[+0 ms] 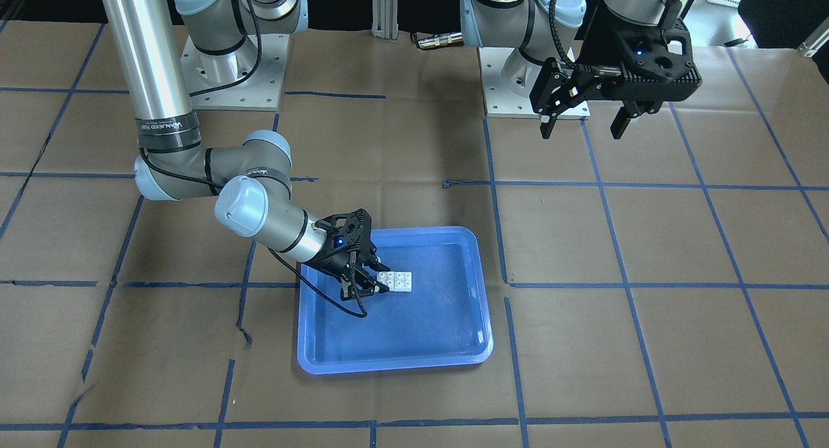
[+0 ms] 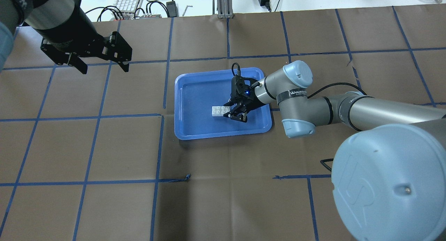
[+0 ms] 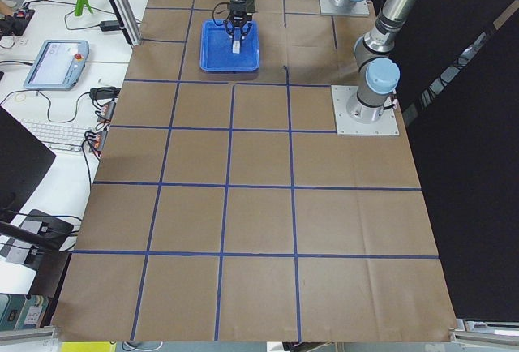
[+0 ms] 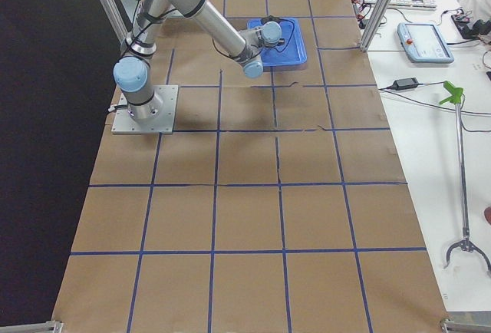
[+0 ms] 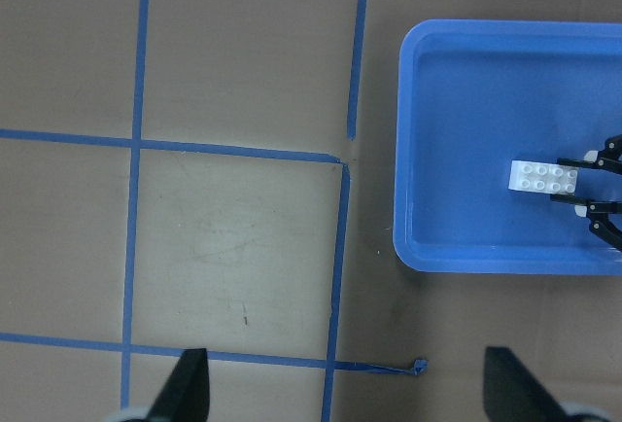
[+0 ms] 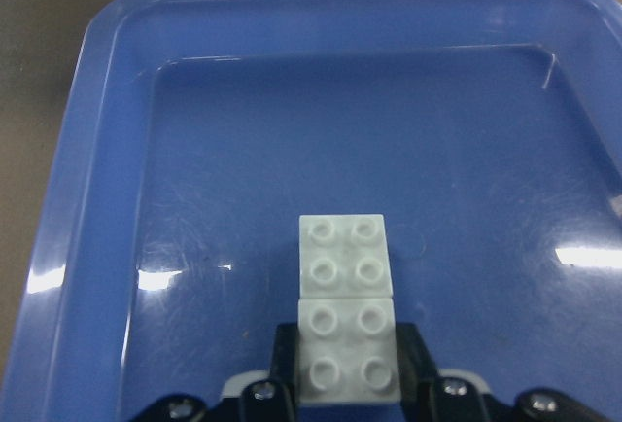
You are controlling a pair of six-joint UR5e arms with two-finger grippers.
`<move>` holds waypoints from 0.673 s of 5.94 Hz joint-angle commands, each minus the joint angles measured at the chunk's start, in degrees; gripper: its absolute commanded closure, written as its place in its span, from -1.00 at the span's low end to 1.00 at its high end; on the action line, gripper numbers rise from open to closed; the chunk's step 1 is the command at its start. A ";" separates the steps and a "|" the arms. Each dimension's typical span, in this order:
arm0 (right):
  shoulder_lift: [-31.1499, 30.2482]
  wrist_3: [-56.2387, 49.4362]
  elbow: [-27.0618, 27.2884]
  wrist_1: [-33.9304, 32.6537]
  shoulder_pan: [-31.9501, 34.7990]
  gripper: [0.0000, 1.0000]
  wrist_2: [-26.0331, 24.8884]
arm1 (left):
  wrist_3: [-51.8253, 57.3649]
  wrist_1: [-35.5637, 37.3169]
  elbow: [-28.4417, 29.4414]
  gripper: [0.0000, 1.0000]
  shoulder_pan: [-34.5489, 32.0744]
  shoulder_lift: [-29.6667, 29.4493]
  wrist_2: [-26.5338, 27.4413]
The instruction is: Assemble white blocks and place on blue tray
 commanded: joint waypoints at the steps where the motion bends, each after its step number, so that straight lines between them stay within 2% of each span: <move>1: 0.06 0.06 0.01 -0.04 0.00 0.03 0.03 | 0.04 1.29 -1.17 -0.98 -0.05 0.11 -0.14; 3: 0.06 0.06 0.01 0.05 0.00 -0.07 0.03 | 0.13 1.03 -1.17 -0.98 -0.05 0.11 -0.06; 4: -0.11 0.15 -0.08 0.22 0.00 -0.46 0.03 | 0.13 0.94 -1.17 -0.98 -0.05 0.11 0.12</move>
